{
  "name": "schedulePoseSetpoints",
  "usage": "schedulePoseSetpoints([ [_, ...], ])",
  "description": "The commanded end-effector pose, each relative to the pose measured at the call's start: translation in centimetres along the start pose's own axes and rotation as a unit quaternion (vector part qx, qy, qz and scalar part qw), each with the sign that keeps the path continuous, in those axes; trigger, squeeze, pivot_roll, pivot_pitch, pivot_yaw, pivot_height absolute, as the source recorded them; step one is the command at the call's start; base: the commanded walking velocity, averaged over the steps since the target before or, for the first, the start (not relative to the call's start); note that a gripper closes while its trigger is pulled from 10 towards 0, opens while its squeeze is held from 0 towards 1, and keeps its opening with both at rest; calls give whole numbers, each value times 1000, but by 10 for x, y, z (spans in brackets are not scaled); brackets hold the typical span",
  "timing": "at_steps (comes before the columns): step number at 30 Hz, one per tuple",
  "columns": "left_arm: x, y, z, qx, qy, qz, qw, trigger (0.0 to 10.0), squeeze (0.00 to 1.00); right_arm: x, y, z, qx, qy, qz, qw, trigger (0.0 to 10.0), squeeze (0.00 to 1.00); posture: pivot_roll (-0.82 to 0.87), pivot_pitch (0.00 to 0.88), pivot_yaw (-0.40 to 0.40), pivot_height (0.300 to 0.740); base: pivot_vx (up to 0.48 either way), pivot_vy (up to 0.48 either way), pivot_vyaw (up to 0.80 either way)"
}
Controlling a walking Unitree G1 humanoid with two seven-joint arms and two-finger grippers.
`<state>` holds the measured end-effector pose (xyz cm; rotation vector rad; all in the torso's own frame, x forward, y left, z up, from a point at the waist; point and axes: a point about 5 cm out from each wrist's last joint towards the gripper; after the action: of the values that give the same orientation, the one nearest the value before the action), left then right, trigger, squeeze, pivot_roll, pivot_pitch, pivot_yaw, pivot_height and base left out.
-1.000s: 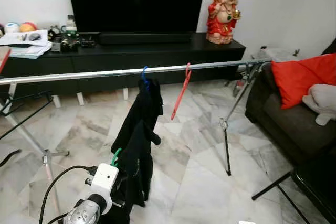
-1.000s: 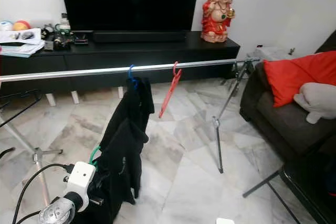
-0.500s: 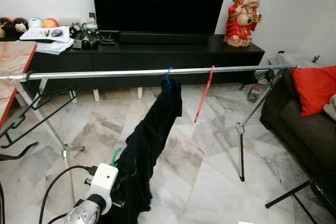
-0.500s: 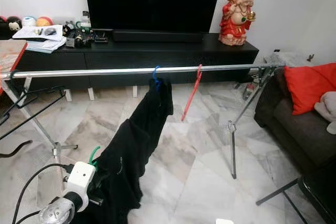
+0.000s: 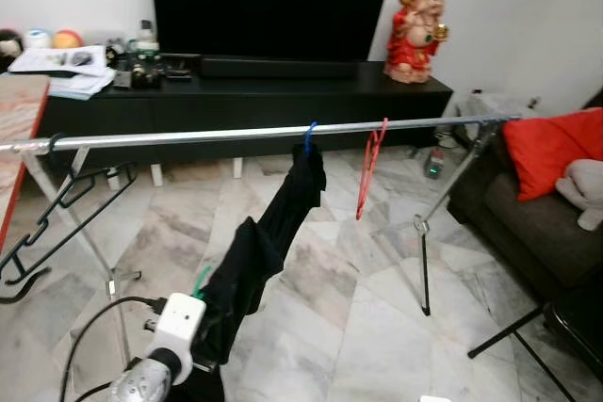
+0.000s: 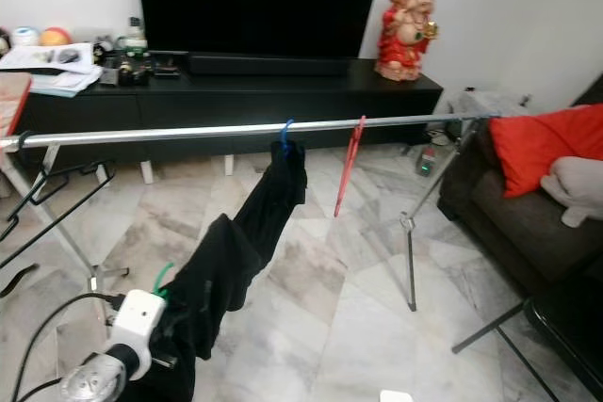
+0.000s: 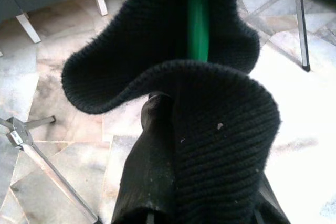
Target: Hang hanger
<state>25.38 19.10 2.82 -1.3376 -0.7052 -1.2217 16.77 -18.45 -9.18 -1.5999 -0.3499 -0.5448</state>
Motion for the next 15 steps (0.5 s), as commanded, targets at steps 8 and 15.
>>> schedulePoseSetpoints([
  [8, 8, 3, -6, -9, 16, -18, 1000, 10000, 0, -2, -1, -9, -10, -4, 3, 1000, 10000, 0, 164, 0, -99, 740, 0, 126, 0],
  [15, 9, 4, -6, -7, 21, -21, 1000, 10000, 0, -2, -1, -9, -9, -3, 2, 1000, 10000, 0, 163, 0, -98, 740, 0, 0, 0],
])
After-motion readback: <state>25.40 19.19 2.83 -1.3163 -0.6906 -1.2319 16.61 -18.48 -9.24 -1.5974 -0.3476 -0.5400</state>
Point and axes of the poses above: a point about 5 cm out from each wrist's last joint towards the gripper, its own y axis pointing out of the wrist towards the gripper, its own x axis along the axis of the wrist's last joint, z = x × y, and after that the axes turned 1 degree about y, right-handed
